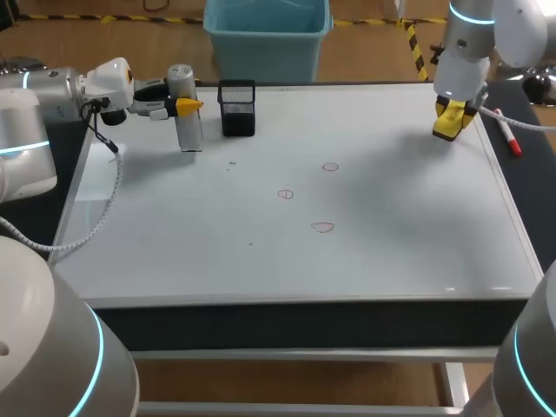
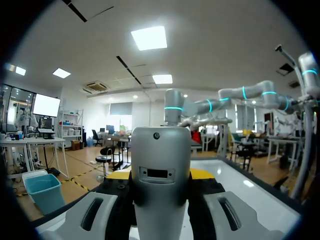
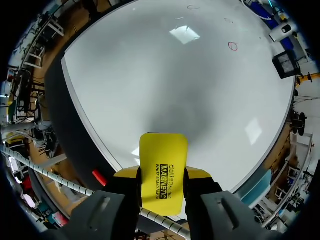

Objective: Pick up the inspection probe, press it on each red-marked spot on the whiteboard one by one, put down the probe, pick up the eraser, and wipe off all the red marks.

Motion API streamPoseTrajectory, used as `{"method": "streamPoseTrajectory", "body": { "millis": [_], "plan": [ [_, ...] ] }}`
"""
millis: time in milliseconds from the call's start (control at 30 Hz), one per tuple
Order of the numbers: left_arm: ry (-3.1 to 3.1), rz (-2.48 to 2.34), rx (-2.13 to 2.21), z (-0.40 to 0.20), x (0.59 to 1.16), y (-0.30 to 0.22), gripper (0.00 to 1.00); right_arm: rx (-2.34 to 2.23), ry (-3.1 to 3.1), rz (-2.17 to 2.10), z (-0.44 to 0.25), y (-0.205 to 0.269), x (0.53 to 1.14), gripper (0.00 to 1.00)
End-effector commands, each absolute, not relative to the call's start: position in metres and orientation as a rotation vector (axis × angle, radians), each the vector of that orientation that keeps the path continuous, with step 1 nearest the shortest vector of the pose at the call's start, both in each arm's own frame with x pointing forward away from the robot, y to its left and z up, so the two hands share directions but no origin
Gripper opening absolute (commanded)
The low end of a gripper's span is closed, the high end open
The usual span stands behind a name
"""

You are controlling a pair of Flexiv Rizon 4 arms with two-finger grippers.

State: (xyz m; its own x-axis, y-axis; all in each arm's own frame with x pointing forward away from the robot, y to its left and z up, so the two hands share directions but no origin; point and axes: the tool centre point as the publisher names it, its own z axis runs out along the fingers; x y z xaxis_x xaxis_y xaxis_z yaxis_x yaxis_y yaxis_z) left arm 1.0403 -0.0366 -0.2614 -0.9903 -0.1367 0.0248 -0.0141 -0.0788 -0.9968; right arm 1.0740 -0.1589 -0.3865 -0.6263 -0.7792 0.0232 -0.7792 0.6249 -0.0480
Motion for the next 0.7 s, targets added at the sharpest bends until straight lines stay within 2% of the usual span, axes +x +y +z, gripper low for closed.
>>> {"method": "streamPoseTrajectory", "body": {
  "millis": [33,367,700],
  "plan": [
    [2.07,-2.242,-0.168,-0.261,1.041,-0.037,0.0,1.358,-2.825,0.085,-0.385,-0.159,1.076,0.0],
    [2.074,-2.243,-0.14,-0.255,1.037,-0.044,0.0,1.358,-2.825,0.085,-0.385,-0.159,1.076,0.0],
    [2.04,-2.333,-0.016,-0.249,0.996,-0.079,0.0,1.358,-2.825,0.085,-0.385,-0.159,1.076,0.0]
  ]
}}
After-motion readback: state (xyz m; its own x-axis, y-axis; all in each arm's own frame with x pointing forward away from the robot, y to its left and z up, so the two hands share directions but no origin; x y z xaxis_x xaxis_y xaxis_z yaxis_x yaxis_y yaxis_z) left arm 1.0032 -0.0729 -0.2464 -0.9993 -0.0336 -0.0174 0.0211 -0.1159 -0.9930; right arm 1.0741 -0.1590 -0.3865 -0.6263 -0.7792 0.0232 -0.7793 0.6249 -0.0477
